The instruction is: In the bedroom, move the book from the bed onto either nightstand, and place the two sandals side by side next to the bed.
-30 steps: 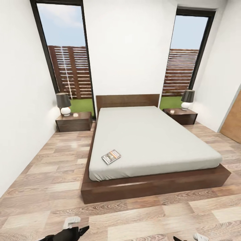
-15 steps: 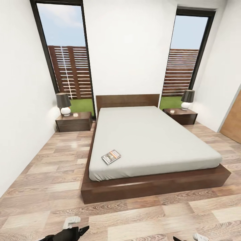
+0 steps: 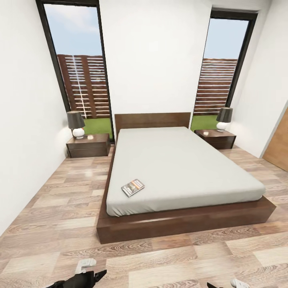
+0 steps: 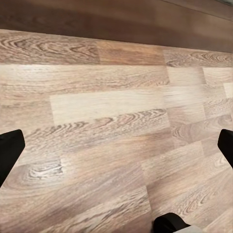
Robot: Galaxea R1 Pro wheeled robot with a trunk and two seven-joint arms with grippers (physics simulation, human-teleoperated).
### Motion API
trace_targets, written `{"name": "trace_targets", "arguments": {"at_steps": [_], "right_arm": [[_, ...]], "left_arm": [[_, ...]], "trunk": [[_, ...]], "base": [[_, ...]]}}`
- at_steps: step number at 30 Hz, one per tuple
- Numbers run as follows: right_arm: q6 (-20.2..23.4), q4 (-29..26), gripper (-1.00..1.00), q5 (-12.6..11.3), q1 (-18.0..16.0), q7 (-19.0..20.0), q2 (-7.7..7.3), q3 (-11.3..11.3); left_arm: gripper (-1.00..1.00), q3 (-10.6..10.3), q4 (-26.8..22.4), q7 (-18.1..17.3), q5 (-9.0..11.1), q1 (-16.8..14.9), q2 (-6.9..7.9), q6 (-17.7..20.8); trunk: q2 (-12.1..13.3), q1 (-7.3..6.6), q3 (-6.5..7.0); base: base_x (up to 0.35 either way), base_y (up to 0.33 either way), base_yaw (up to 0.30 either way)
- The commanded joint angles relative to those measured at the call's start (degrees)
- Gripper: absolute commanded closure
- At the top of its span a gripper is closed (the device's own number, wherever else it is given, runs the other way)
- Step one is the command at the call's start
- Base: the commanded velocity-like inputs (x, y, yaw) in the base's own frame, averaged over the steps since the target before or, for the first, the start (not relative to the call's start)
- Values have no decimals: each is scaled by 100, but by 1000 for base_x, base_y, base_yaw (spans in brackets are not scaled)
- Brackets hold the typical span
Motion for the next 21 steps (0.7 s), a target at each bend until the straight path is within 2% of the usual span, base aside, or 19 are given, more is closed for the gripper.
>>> {"name": "trace_targets", "arguments": {"at_steps": [1, 18, 21], "right_arm": [[-15, 6, -100, 15, -4, 23, -1, -26], [-14, 4, -100, 16, -5, 20, 1, -26], [-14, 4, -100, 16, -4, 20, 0, -26]], "left_arm": [[-100, 21, 8, -18, -13, -5, 1, -22], [-100, 21, 8, -18, -13, -5, 1, -21], [-100, 21, 6, -18, -13, -3, 1, -17]], "trunk": [[-3, 0, -6], [-3, 0, -6], [-3, 0, -6]], "base": [[0, 0, 0], [1, 0, 0], [139, 0, 0]]}}
